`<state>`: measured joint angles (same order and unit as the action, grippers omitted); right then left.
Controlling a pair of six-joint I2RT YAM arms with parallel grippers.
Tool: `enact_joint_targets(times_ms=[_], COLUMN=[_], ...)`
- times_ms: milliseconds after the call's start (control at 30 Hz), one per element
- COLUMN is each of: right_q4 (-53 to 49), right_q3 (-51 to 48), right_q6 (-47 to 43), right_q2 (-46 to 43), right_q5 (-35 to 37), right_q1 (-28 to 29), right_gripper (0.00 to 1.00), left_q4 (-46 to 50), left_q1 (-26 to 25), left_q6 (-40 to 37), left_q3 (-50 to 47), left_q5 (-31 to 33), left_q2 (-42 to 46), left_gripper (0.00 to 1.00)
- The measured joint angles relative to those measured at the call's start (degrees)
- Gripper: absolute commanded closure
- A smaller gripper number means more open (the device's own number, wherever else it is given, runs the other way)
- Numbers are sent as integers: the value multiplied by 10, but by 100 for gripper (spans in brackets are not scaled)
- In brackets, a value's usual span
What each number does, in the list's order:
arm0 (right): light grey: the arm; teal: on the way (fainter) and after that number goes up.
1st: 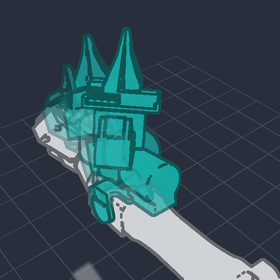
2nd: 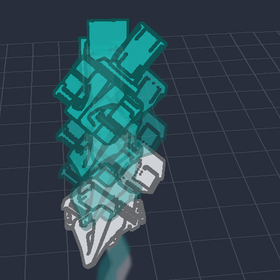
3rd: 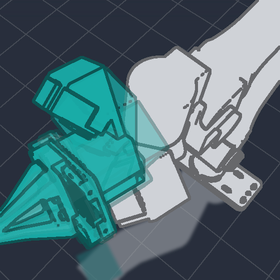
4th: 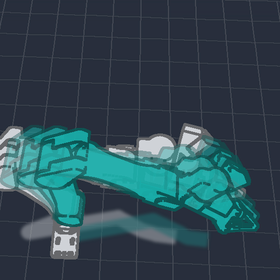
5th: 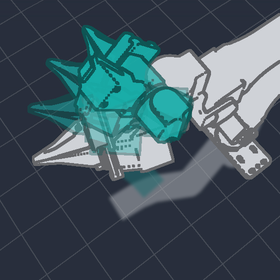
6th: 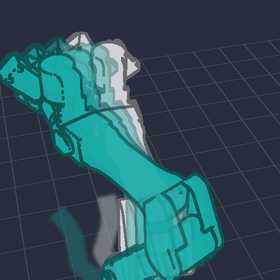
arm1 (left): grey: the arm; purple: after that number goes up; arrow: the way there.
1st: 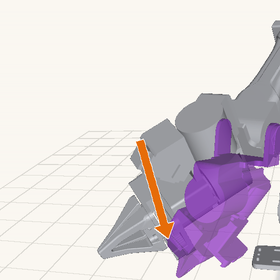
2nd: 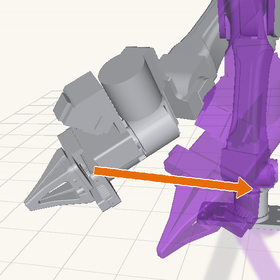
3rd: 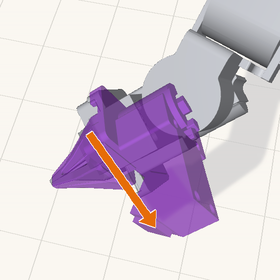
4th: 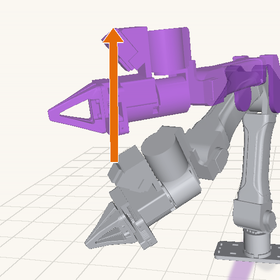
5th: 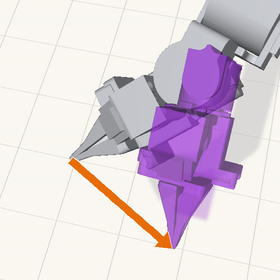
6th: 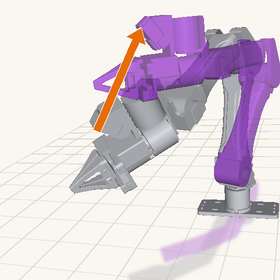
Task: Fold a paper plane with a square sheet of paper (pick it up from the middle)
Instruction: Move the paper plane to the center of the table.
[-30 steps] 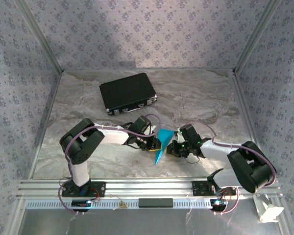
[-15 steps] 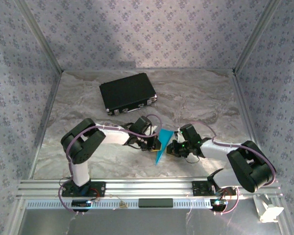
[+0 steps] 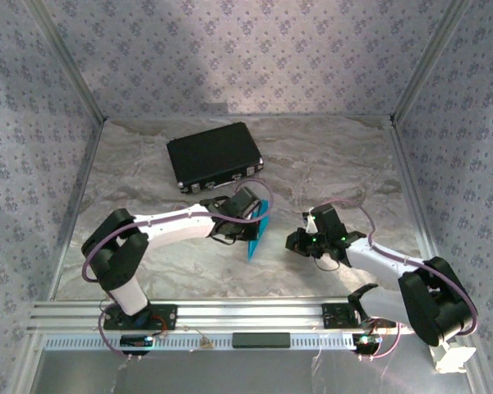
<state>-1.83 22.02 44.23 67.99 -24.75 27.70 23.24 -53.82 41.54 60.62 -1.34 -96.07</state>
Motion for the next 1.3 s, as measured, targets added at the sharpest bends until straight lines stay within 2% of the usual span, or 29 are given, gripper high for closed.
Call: enact_joint_targets(times_ms=[167, 400, 1300], right_q4=[-4, -4, 11], right_q3=[5, 10, 11], right_q6=[0, 0, 10], right_q2=[1, 8, 22], right_q5=[0, 0, 2], right_q1=[0, 0, 17], right_gripper=[90, 90, 89], left_q4=[59, 81, 66], left_q1=[-11, -15, -14], left_q6=[-1, 1, 21], left_q3=[8, 22, 14], left_q5=[52, 74, 40], left_q2=[-4, -18, -31], left_gripper=[96, 94, 89])
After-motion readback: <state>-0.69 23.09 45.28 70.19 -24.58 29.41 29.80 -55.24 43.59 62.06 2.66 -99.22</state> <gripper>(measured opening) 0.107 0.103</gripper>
